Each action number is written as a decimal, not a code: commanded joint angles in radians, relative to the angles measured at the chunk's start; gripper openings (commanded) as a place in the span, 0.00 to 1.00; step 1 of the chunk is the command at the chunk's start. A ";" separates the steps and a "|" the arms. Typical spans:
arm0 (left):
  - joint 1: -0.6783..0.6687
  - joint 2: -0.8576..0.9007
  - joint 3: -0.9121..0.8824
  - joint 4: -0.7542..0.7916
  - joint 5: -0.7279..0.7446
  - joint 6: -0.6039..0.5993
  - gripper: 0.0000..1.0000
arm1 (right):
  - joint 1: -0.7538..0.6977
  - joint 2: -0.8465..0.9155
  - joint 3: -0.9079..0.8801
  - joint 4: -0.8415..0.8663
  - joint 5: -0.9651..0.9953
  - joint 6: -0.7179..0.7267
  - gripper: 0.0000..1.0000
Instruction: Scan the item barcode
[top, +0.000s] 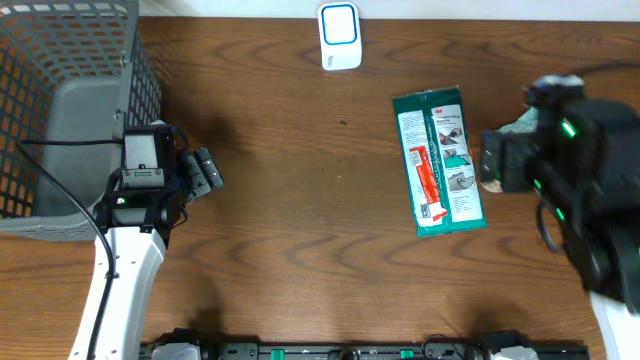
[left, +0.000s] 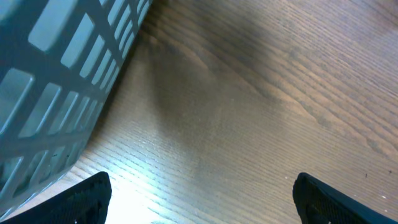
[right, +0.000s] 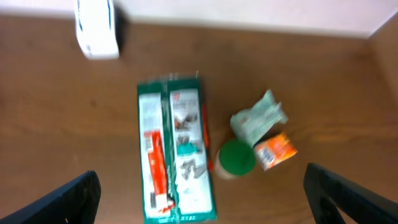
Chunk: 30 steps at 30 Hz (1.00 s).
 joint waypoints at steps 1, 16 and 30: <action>0.006 0.003 -0.006 -0.004 -0.012 -0.013 0.93 | -0.003 -0.182 -0.002 -0.003 0.016 -0.018 0.99; 0.006 0.003 -0.006 -0.004 -0.012 -0.013 0.93 | -0.120 -0.903 -0.605 0.313 -0.031 -0.015 0.99; 0.006 0.003 -0.006 -0.004 -0.012 -0.013 0.93 | -0.148 -1.023 -1.295 1.335 -0.175 0.014 0.99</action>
